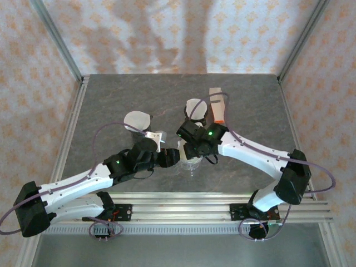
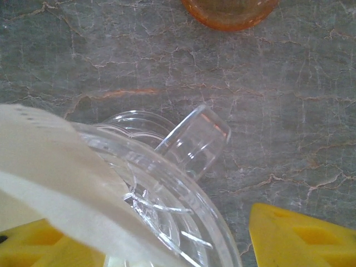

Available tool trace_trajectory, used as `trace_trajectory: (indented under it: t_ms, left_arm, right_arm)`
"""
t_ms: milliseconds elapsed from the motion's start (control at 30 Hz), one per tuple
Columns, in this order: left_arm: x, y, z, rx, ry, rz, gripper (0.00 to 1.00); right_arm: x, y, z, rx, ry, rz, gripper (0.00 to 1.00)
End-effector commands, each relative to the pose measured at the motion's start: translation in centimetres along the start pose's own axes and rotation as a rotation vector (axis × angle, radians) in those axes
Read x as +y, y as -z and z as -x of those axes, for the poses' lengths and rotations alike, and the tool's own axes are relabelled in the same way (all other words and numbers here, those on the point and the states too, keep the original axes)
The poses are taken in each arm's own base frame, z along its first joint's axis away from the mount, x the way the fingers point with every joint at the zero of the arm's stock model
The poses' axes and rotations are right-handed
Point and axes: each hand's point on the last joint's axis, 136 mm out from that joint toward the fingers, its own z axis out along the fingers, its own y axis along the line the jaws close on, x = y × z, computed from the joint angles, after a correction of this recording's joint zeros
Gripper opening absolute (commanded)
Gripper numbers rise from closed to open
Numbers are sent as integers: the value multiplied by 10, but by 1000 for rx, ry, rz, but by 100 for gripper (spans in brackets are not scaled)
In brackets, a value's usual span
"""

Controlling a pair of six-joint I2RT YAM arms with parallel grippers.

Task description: Place the coffee filter in the dripper

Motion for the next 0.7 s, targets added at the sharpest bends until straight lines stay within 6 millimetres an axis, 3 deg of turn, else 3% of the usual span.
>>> trace_trajectory:
  t_ms: [0, 133, 433, 667]
  left_arm:
    - [1, -2, 1, -2, 5, 1, 53]
    - [1, -2, 1, -3, 7, -1, 55]
    - [-10, 15, 18, -89, 23, -53, 74]
    - [-7, 8, 22, -92, 19, -18, 77]
  right_arm:
    - [0, 0, 9, -13, 4, -9, 66]
    - [1, -7, 6, 2, 11, -18, 65]
    - [-1, -11, 5, 0, 6, -26, 64]
    - [-3, -15, 4, -1, 3, -40, 63]
